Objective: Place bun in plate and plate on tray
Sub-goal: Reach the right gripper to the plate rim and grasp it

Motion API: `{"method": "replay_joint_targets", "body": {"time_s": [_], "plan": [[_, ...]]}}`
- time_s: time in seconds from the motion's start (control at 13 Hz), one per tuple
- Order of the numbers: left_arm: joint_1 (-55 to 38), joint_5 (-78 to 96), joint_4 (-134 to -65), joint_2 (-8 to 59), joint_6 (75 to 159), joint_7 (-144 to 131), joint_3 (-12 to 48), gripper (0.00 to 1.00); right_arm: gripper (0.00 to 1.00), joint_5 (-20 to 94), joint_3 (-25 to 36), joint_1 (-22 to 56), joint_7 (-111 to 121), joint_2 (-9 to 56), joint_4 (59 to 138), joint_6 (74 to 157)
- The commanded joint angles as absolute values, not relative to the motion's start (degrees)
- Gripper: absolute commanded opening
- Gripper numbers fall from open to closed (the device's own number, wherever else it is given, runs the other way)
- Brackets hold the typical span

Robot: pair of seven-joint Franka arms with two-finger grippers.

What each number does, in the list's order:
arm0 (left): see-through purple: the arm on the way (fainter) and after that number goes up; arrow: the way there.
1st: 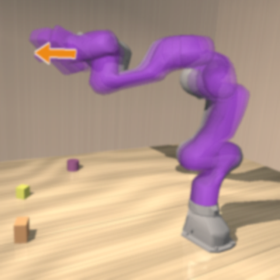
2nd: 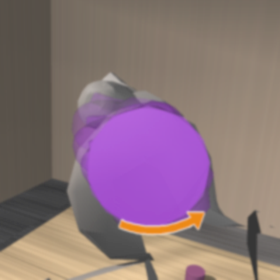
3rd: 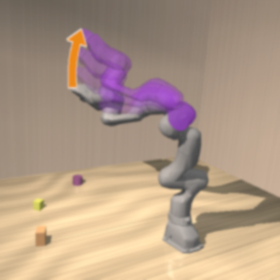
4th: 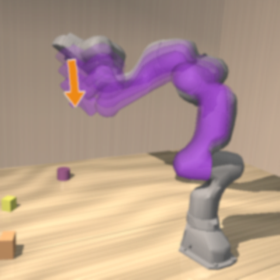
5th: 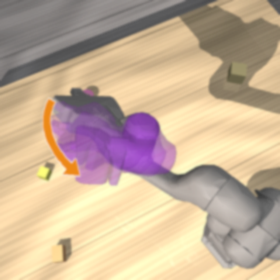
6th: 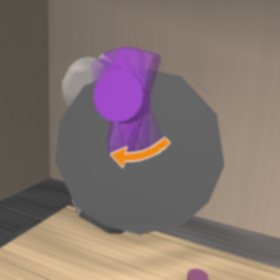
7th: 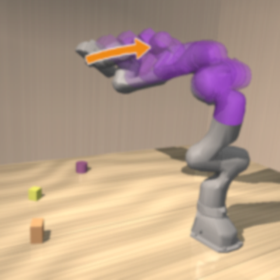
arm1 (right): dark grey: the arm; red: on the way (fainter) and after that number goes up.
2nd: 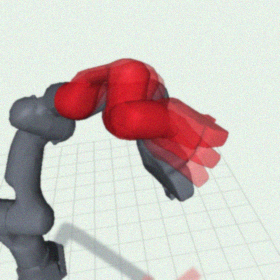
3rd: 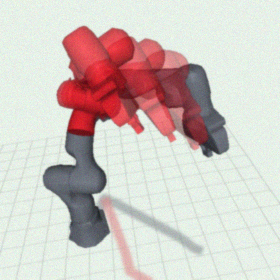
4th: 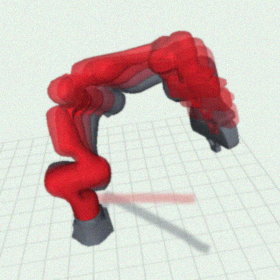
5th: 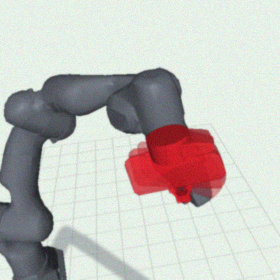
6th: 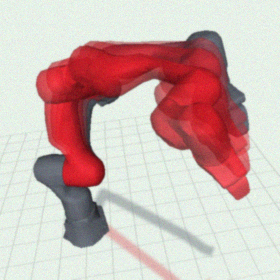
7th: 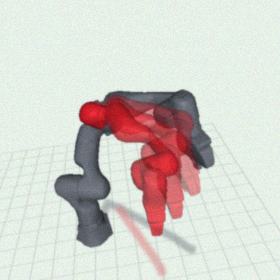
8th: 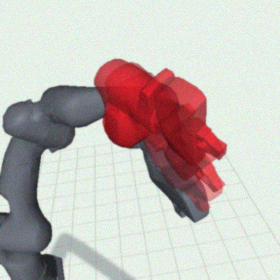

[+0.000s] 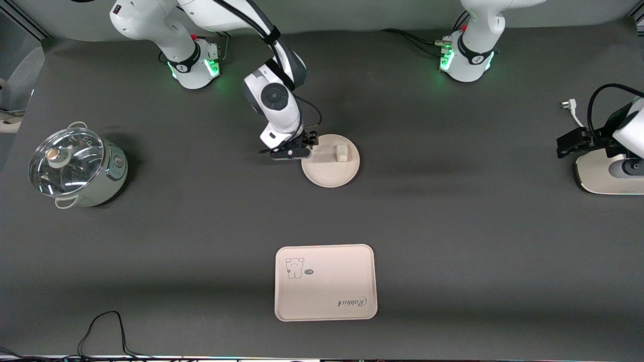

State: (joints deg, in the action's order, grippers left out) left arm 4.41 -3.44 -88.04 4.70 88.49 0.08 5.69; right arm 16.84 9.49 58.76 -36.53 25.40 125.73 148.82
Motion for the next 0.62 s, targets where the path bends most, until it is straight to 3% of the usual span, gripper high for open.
{"method": "replay_joint_targets", "body": {"time_s": [0.0,0.08,0.15,0.23,0.54], "plan": [[3.2,-2.6,-88.0,4.6,89.6,0.7,4.6,1.00,0.69,17.9,10.2,60.0,-38.4,26.8,125.2,151.0],[3.1,-2.5,-88.7,4.6,89.7,0.7,4.7,1.00,0.54,17.9,10.2,60.0,-38.8,27.0,125.1,151.6],[2.9,-2.6,-89.3,4.6,90.3,0.6,4.7,1.00,0.32,17.9,10.2,59.9,-38.8,27.1,124.9,151.7],[2.8,-2.8,-90.1,4.7,92.0,0.6,4.8,1.00,0.04,18.0,10.2,59.9,-39.0,27.1,124.5,151.7],[3.7,-2.6,-91.6,4.7,93.9,0.7,4.7,1.00,0.00,19.0,10.3,59.6,-40.9,26.7,123.1,151.4]]}}
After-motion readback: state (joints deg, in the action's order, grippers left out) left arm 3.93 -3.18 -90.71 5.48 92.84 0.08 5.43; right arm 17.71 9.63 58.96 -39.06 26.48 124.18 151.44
